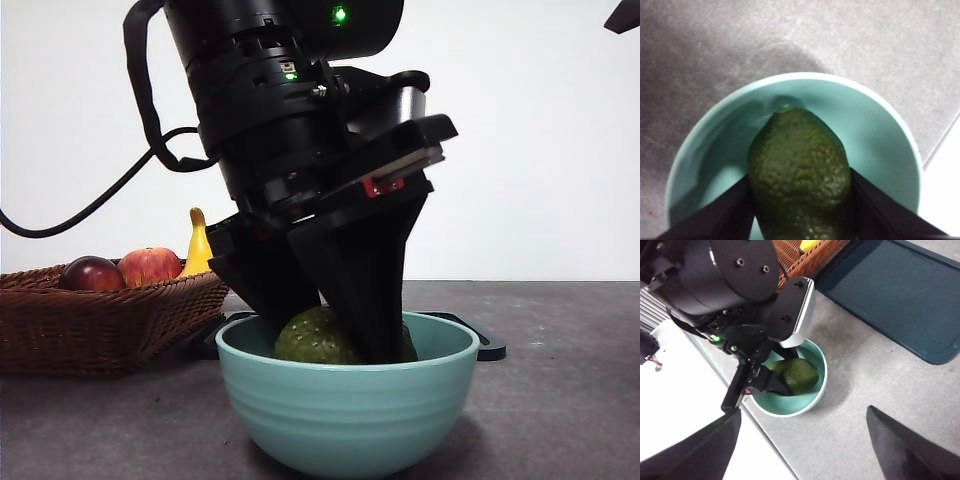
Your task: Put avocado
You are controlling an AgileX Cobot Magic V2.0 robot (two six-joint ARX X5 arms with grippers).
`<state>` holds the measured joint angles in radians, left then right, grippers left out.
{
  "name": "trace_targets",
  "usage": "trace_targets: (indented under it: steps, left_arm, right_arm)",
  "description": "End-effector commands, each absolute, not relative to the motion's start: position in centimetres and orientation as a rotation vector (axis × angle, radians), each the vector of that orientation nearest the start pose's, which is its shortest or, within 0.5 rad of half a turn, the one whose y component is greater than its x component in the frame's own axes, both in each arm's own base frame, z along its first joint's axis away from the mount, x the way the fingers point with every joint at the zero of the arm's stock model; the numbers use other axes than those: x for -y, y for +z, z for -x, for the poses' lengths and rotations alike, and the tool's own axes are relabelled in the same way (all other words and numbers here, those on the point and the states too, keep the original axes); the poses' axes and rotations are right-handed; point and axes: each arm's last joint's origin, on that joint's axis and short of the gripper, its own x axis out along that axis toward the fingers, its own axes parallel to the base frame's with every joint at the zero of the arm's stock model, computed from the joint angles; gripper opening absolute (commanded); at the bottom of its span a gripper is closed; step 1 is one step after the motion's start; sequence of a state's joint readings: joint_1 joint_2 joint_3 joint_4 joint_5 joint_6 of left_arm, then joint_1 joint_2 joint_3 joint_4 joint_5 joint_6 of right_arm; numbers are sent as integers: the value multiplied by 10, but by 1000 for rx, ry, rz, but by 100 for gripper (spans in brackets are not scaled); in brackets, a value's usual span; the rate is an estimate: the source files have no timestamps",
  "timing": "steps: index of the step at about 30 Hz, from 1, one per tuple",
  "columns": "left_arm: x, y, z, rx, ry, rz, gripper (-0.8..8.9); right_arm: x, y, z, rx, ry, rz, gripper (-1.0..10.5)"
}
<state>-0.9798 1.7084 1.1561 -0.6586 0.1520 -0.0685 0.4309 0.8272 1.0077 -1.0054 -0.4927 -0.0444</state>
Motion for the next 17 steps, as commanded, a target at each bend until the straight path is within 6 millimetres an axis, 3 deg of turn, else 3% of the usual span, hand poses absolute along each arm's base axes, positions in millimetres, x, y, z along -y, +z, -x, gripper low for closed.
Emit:
trace_targets:
  steps: [1, 12, 14, 17]
  left_arm:
    - [283, 196, -178, -1188, -956, -475, 285]
    - [283, 196, -178, -1195, -949, -466, 296]
    - [283, 196, -178, -1197, -946, -462, 393]
    - [283, 196, -178, -1198, -944, -460, 409]
  right_arm:
    - [-70, 338, -118, -817, 888, 7, 402]
    - [-70, 338, -118, -818, 888, 7, 402]
    - [-70, 338, -118, -818, 888, 7, 402]
    - [-70, 338, -118, -817, 888, 7, 402]
